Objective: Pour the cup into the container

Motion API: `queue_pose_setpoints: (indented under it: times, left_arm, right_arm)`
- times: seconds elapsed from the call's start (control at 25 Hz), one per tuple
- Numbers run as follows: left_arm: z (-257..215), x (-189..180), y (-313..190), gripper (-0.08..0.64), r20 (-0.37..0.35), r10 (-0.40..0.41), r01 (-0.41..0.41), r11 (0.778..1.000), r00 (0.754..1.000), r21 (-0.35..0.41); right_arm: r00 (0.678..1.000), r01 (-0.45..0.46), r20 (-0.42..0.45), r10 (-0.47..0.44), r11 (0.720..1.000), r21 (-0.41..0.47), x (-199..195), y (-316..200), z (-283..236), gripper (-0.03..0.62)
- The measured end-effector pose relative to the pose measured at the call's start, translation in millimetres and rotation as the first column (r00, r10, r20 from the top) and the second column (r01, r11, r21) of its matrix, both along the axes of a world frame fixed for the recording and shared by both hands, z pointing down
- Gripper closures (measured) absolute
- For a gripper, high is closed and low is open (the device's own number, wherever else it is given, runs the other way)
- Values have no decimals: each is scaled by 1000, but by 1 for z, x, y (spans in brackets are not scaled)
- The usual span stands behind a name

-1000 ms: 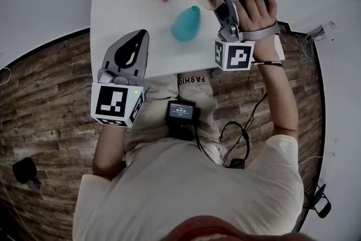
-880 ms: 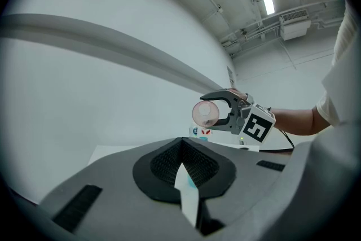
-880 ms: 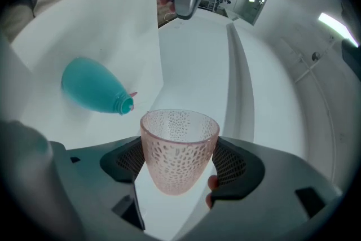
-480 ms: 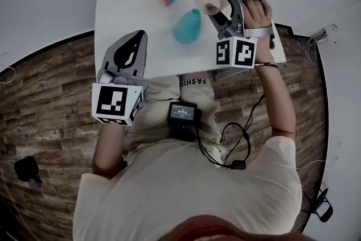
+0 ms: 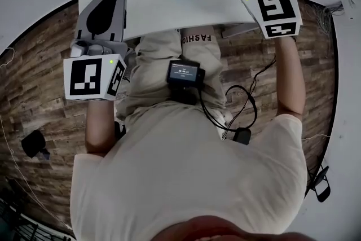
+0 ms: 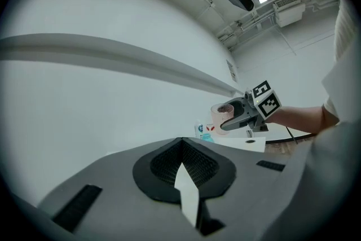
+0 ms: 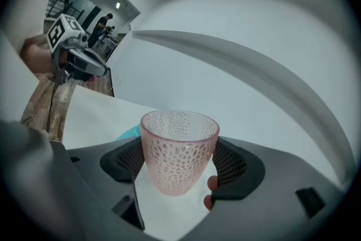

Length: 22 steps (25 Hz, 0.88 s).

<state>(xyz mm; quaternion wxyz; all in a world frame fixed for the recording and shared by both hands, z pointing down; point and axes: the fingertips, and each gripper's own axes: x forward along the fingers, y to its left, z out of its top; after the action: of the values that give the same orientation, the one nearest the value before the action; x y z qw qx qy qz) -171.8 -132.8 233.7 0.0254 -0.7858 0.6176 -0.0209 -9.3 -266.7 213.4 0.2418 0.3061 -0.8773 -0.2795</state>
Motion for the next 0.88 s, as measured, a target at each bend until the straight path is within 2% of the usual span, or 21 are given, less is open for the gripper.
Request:
queue_pose_setpoints:
  times: [0.16,0.28,0.6,0.88]
  left_arm:
    - [10,0,0,548,2,-21,21,1000,1000,-10]
    - [15,-2,-2,548,11,-37,37,999,999,-19]
    - [21,-6,-6,548,31,-85,86,996,996,-36]
    - [36,-6,-9,548,51,-111,115,991,993,-75]
  right_arm:
    - [991,7,131,12,989,-147,23,0,13,222]
    - [979,16,202,31,974,-224,38,-6,22,222]
    - [957,15,278,76,950,-311,67,-16,44,222]
    - [947,21,306,93,937,-348,78,-22,60,222]
